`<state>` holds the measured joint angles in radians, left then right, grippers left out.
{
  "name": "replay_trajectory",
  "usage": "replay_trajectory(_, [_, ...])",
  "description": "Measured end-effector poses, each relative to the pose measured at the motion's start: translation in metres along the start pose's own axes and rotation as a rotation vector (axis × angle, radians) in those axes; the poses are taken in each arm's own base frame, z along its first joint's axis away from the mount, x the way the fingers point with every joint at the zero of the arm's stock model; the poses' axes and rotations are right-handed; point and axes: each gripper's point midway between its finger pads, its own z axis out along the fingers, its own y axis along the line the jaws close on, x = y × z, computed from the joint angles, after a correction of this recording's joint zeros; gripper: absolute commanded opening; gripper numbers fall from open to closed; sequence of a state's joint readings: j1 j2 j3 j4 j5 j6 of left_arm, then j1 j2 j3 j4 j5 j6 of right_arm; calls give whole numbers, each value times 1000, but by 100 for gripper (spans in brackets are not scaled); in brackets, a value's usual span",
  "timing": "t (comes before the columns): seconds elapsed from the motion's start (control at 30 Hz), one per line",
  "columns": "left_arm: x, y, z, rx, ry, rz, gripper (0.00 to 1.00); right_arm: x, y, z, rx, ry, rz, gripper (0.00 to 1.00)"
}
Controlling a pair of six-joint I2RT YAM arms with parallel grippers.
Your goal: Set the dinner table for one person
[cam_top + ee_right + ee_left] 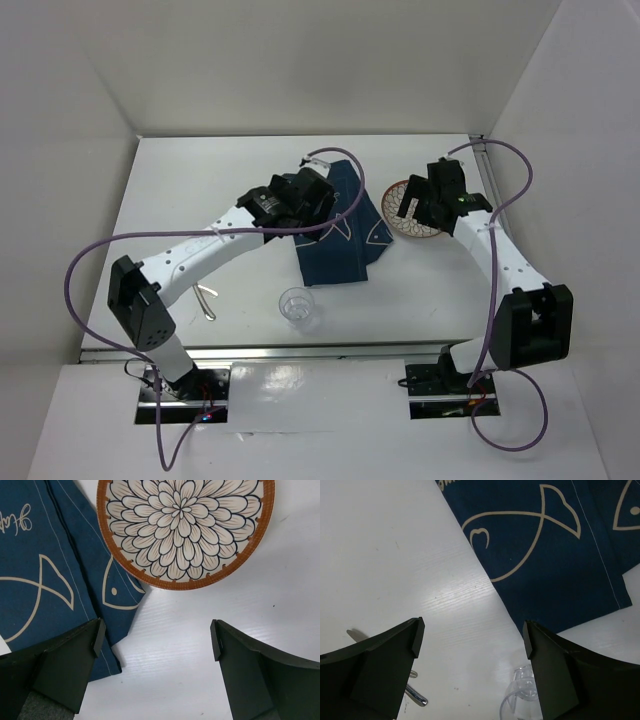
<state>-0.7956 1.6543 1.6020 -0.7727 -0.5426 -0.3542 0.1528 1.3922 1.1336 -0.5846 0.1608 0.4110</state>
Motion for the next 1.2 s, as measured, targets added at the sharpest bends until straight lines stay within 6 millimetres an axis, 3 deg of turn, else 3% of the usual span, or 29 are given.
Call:
replay_trajectory(0.3, [10, -44, -10, 124, 26, 43, 100, 13, -6, -7, -1, 9, 17, 100])
replay_trajectory(0.47, [17, -79, -2, 204, 69, 55, 96, 28, -17, -20, 18, 19, 37, 100])
replay_trajectory(0.73, [50, -129, 28, 314, 195, 72, 84, 45, -24, -60, -41, -36, 130, 100])
replay_trajectory(0.9, [61, -174, 53, 389, 246, 96, 79, 49, -28, -90, -89, -90, 171, 100])
replay_trajectory(1.03, [78, -202, 75, 424, 292, 110, 79, 44, -27, -110, -120, -133, 204, 100])
replay_trajectory(1.2, [102, -216, 92, 431, 357, 109, 85, 46, -30, -123, -127, -145, 223, 100])
